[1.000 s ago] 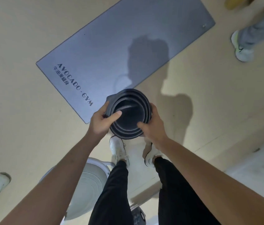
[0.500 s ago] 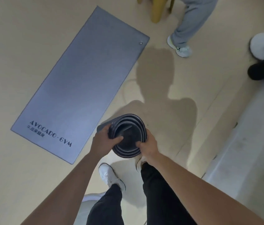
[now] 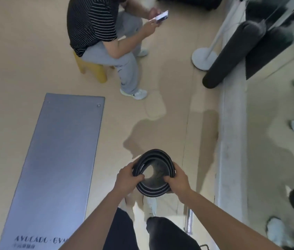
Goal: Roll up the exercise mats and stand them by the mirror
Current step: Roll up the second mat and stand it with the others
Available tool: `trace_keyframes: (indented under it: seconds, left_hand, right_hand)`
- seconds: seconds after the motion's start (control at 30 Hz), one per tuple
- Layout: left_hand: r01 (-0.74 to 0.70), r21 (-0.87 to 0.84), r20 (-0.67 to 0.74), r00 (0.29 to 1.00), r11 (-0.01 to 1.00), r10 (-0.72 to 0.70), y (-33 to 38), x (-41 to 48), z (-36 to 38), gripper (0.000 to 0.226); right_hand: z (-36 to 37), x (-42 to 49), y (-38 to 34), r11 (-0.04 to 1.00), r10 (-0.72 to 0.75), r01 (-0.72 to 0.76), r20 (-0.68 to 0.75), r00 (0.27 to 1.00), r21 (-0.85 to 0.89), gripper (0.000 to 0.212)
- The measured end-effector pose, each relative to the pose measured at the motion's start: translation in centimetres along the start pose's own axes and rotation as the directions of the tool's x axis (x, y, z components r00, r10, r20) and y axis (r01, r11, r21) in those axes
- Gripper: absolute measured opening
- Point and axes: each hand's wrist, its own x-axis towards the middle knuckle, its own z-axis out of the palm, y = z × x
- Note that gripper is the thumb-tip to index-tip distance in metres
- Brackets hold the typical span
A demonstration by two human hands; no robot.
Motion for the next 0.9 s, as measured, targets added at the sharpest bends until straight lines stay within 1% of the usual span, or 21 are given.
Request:
trace_keyframes:
  seconds: [0.1, 0.23, 0.37, 0.5, 0.63, 0.8, 0.9]
  left_hand:
    - [-0.056, 0.016, 0.050, 0.997, 0.998, 0.055, 5.2, 3.6, 0.7, 0.055]
    - [-0.133, 0.073, 0.150, 0.981, 0.988, 0.121, 11.6, 9.4, 1.0, 0.049]
    - [-0.196, 0.109, 0.249, 0.955, 0.975, 0.164, 17.9, 15.8, 0.9, 0.038]
    - [-0.265, 0.154, 0.359, 0.913, 0.952, 0.196, 23.8, 22.1, 0.5, 0.037]
    - [-0.308, 0.219, 0.426, 0.884, 0.926, 0.193, 29.6, 28.2, 0.3, 0.044]
    - [-0.370, 0.272, 0.487, 0.849, 0.888, 0.205, 37.8, 35.1, 1.0, 0.038]
    - [-0.415, 0.304, 0.496, 0.838, 0.858, 0.229, 42.7, 39.6, 2.3, 0.040]
  right_hand:
    - [-3.9, 1.4, -2.6, 0.997, 0.020, -0.014, -0.083, 0.996, 0.076, 0.059]
    - [-8.5, 4.4, -6.5, 0.989, 0.062, -0.040, -0.155, 0.986, 0.143, 0.055]
    - [-12.2, 8.1, -10.9, 0.982, 0.123, -0.083, -0.241, 0.963, 0.170, 0.052]
    - [-15.2, 11.6, -15.0, 0.961, 0.191, -0.116, -0.305, 0.933, 0.249, 0.052]
    - [-18.0, 15.7, -18.5, 0.931, 0.236, -0.101, -0.364, 0.901, 0.351, 0.054]
    - [-22.3, 21.3, -22.5, 0.889, 0.267, -0.063, -0.401, 0.876, 0.454, 0.054]
    - [-25.5, 25.4, -24.8, 0.857, 0.282, -0.031, -0.418, 0.864, 0.514, 0.053]
